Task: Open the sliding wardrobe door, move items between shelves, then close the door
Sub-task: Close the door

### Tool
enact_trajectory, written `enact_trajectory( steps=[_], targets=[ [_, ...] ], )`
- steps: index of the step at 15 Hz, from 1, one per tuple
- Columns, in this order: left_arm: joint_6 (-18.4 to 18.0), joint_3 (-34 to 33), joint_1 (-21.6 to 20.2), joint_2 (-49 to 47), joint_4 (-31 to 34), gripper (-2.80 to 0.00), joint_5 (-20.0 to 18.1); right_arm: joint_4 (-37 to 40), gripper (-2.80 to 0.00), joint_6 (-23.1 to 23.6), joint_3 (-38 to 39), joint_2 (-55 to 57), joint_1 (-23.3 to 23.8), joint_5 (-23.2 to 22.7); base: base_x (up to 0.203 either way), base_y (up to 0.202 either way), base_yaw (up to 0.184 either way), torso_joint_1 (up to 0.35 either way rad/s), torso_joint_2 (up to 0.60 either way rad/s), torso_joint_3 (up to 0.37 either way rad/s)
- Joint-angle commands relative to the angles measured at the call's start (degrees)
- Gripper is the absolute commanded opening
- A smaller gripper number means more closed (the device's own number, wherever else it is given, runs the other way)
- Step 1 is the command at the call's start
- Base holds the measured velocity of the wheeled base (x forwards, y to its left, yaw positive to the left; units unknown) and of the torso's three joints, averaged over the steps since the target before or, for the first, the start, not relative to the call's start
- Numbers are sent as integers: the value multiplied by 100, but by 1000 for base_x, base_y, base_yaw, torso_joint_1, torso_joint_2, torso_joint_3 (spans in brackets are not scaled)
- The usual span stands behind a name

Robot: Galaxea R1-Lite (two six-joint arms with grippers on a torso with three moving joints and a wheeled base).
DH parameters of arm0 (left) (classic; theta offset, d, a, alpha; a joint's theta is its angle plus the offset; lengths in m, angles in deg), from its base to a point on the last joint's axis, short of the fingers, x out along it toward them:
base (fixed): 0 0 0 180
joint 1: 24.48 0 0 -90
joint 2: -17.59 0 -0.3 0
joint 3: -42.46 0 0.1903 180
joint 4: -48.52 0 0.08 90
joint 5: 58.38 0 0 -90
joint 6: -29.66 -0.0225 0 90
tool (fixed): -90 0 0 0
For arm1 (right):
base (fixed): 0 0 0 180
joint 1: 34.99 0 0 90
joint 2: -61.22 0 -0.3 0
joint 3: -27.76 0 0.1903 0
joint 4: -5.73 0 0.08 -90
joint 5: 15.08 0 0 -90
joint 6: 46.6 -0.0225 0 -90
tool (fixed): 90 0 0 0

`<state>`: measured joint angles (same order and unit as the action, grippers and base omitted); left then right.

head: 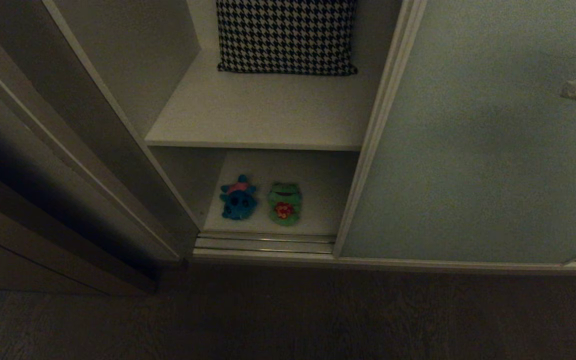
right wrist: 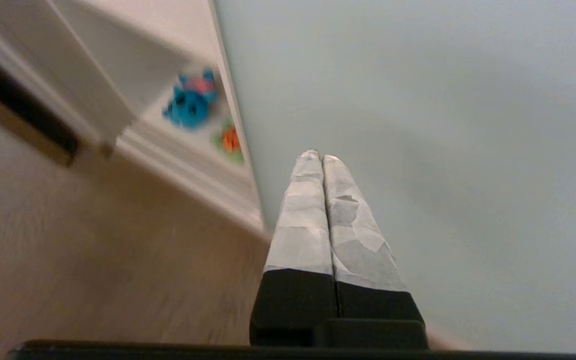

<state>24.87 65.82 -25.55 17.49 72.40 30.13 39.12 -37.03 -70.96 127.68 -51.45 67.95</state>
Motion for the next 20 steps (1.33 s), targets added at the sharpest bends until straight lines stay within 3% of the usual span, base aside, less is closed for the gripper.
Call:
enact_trajectory(
  steps=[1,6,11,15,20],
  targets=[
    [-4,0,0,-8,2,-280,-4,8,-280,19,-507,538,-631,278,0,0,0,0,0,0],
    [-4,0,2,-8,2,-280,-3,-22,-280,21,-1058,1122,-1714,877,0,0,0,0,0,0],
    [-4,0,-7,-8,2,-280,-1,-39,-280,-469,-1523,1609,-1694,950,0,0,0,0,0,0],
    [-4,0,0,-8,2,-280,-1,-60,-280,-767,-1793,2011,-1389,959,0,0,0,0,0,0],
    [-4,0,-4,0,2,-280,-1,-70,-280,-825,-2133,2371,-1387,970,0,0,0,0,0,0]
  ],
)
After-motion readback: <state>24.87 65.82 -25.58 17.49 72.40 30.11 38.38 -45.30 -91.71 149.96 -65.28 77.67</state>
